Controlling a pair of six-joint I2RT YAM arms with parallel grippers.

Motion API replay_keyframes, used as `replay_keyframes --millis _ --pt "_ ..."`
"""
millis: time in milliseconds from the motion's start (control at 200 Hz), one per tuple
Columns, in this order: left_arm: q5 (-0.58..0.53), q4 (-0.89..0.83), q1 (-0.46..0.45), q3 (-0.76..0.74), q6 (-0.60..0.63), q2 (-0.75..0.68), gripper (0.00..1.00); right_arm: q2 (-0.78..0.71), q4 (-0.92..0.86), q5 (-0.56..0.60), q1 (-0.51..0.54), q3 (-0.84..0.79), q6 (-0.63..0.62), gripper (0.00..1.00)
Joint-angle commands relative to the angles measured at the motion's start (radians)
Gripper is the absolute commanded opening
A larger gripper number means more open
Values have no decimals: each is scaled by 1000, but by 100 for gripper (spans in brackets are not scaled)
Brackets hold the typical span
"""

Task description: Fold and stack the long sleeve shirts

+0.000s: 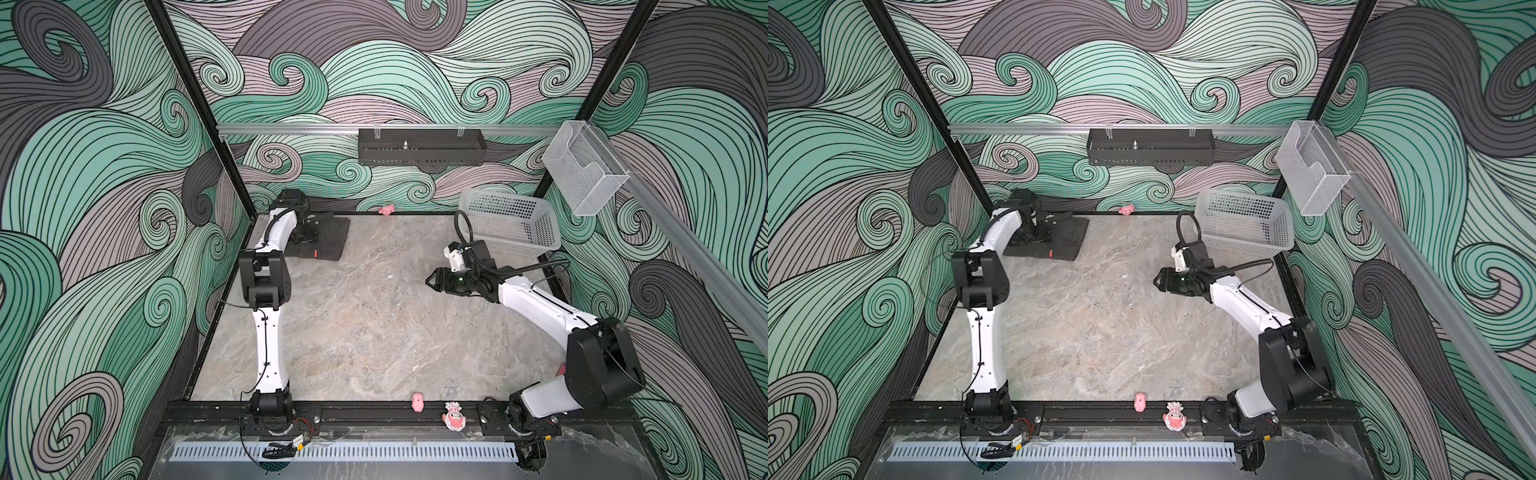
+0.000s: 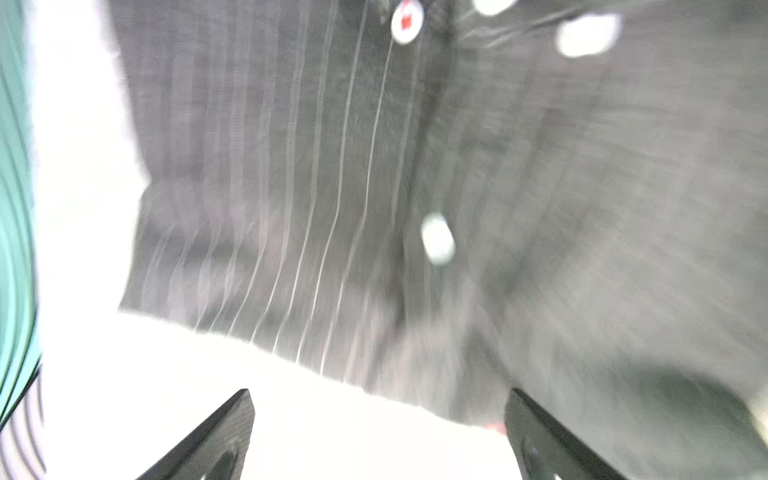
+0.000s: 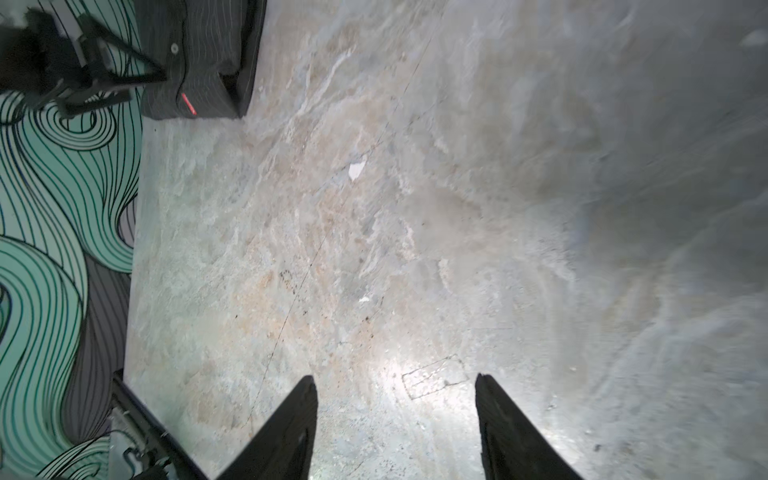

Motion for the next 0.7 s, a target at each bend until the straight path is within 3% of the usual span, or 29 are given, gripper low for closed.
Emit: replay_keyframes --millis 0,115,255,330,490,695 --pt "53 379 -5 -366 -84 -438 98 -136 131 217 -24 -76 -122 64" --pt "-57 662 -6 -753 -165 -739 99 -244 334 446 -35 -192 -292 68" --pt "-190 747 -4 -979 -227 -897 99 -315 699 692 -44 -397 -521 68" --pt "-237 754 -6 -1069 -243 -948 99 -327 753 798 -73 -451 -547 72" --pt "-390 836 -6 -1255 -328 -1014 99 -339 795 745 -158 -551 -462 76" --pt "-412 1052 -6 -1427 -312 -972 99 -157 1080 604 -264 -657 -415 77"
